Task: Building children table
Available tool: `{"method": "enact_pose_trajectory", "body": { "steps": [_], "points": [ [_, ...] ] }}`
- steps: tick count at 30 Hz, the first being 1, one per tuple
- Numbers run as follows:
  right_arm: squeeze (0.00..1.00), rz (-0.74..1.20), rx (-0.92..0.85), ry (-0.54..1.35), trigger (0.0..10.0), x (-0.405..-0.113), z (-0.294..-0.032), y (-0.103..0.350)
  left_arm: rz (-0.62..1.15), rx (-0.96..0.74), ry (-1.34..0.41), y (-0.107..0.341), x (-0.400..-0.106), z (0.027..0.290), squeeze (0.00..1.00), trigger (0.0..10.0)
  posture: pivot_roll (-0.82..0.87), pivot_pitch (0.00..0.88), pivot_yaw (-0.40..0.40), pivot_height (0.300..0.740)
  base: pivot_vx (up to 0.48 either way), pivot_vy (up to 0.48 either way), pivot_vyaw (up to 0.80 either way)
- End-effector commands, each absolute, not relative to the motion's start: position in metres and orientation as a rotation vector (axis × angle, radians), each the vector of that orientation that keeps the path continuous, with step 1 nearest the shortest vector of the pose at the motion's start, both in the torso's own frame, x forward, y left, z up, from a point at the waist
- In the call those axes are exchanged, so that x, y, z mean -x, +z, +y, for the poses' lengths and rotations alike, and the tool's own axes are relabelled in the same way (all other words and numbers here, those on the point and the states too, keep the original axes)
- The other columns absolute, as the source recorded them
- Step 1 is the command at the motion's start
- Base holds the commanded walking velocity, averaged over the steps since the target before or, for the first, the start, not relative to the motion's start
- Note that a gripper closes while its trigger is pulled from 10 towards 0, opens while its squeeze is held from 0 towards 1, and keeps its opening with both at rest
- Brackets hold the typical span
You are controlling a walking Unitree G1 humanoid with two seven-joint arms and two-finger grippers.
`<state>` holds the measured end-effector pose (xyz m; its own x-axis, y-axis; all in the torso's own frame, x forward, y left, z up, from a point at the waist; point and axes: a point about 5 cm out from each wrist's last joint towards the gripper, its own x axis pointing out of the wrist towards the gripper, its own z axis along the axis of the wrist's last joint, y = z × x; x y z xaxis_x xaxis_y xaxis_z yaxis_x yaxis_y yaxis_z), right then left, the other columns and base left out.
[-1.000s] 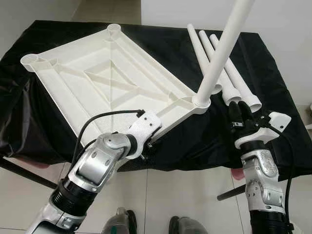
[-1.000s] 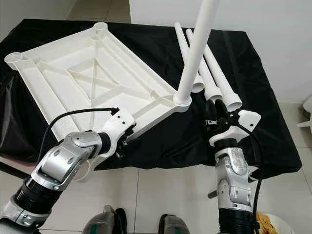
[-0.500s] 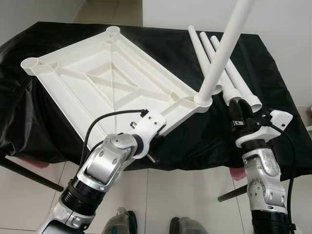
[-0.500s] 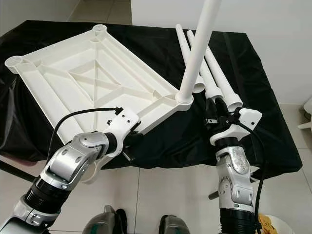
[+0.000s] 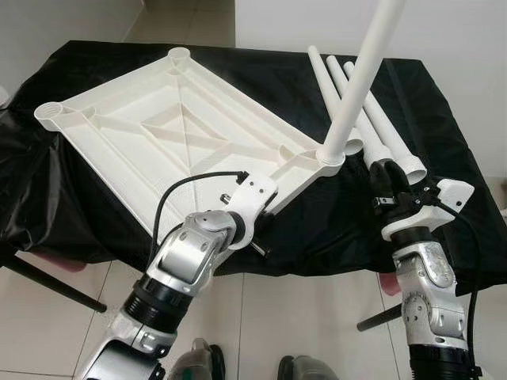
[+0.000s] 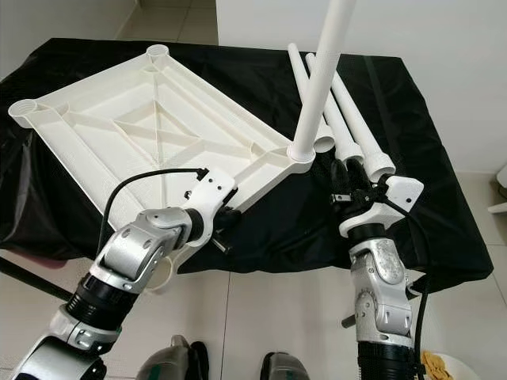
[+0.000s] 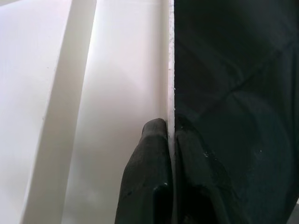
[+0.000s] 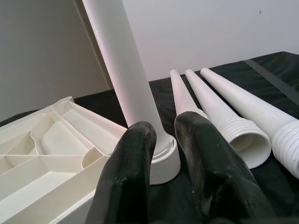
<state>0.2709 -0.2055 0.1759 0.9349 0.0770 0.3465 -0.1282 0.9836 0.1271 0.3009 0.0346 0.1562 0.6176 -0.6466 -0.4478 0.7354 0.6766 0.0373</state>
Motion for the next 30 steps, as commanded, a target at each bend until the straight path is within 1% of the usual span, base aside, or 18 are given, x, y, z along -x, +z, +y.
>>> {"method": "enact_pose_trajectory", "body": {
  "steps": [1,8,14,18,19,28,29,30],
  "points": [
    [0.00,-0.330,-0.153,0.105,10.0,-0.270,-0.205,0.174,0.366,-0.215,-0.690,0.162,-0.310,0.036,0.00,10.0,-0.07,0.066,0.012,0.740,0.000,0.000,0.00],
    [0.00,-0.331,-0.159,0.100,10.0,-0.270,-0.204,0.175,0.337,-0.195,-0.677,0.170,-0.319,0.025,0.00,10.0,-0.06,0.070,0.012,0.740,0.000,0.000,0.00],
    [0.00,-0.334,-0.167,0.098,10.0,-0.271,-0.202,0.176,0.298,-0.161,-0.625,0.182,-0.334,0.016,0.00,10.0,-0.07,0.077,0.017,0.740,0.000,0.000,0.00],
    [0.00,-0.334,-0.171,0.096,10.0,-0.271,-0.201,0.177,0.279,-0.159,-0.605,0.187,-0.339,0.013,0.00,10.0,-0.07,0.080,0.019,0.740,0.000,0.000,0.00],
    [0.00,-0.335,-0.177,0.095,10.0,-0.271,-0.199,0.177,0.259,-0.148,-0.587,0.194,-0.346,0.009,0.00,10.0,-0.06,0.085,0.019,0.740,0.000,0.000,0.00],
    [0.00,-0.335,-0.186,0.102,10.0,-0.271,-0.193,0.178,0.220,-0.156,-0.562,0.205,-0.356,0.001,0.00,10.0,-0.06,0.099,0.023,0.740,0.000,0.000,0.00],
    [0.00,-0.333,-0.188,0.103,10.0,-0.271,-0.192,0.178,0.208,-0.130,-0.572,0.210,-0.358,-0.001,0.55,10.0,-0.06,0.104,0.024,0.740,0.000,0.000,0.00],
    [0.00,-0.333,-0.188,0.103,10.0,-0.271,-0.192,0.178,0.208,-0.130,-0.572,0.210,-0.358,-0.001,0.55,10.0,-0.06,0.104,0.024,0.740,0.000,0.000,0.00]
  ]
}}
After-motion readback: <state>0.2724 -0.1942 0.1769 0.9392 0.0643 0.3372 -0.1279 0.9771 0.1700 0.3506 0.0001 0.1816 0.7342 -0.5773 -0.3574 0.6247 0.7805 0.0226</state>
